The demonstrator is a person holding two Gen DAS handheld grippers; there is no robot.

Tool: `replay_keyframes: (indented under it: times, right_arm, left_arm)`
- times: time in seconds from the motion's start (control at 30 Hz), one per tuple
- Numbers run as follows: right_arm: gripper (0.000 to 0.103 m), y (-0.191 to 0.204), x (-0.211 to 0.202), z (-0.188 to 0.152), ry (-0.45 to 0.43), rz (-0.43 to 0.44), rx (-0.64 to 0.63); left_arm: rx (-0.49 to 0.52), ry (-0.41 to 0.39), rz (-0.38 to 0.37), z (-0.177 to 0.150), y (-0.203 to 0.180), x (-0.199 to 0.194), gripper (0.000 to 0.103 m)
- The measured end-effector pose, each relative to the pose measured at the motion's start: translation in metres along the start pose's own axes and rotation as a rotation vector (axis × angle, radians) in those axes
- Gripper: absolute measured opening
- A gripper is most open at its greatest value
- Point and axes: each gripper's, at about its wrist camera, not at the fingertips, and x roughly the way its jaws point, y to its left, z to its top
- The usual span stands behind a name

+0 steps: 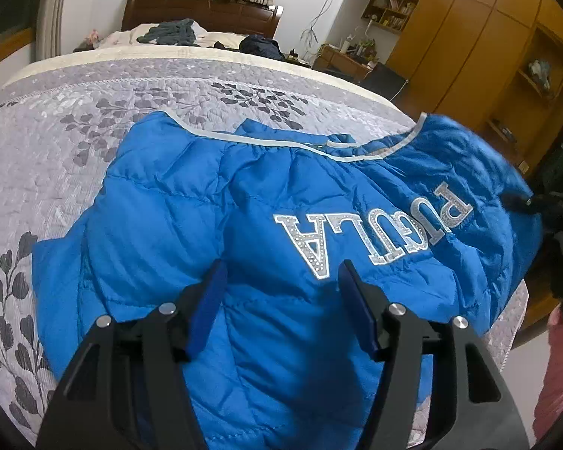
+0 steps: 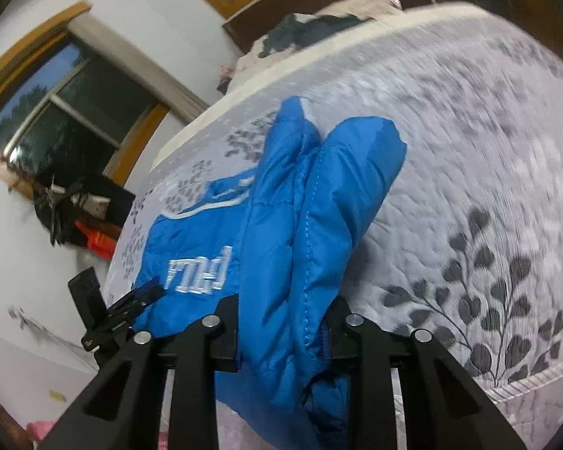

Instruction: Fold large clothes

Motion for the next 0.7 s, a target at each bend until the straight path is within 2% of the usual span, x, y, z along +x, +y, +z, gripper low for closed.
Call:
replay_keyframes:
  times: [0.13,0.37,0.57,0.7]
  right_arm:
    - [0.028,0.048,0.002,0.008,0.013,-0.028,-0.105]
    - [0.029,0.121,0.027,0.011,0.074,-0.069,-0.288]
    - [0.029,0.163,0.06,0.007,0.145,-0.121,-0.386]
    - [0.033,0.184,0.087,-0.001,0.202,-0.137,-0.43]
  left_arm:
    - [-0.011,0.002,-0.011,0.001,0.002,-0.002,0.062]
    - [-0.091,0.012,-0.086,0.005,0.017,-0.018,0.062]
    - [-0.108,-0.03,-0.059,0.007,0.025,-0.038,0.062]
    - [-0.13,-0.05,-0.055,0.009,0.034,-0.047,0.062]
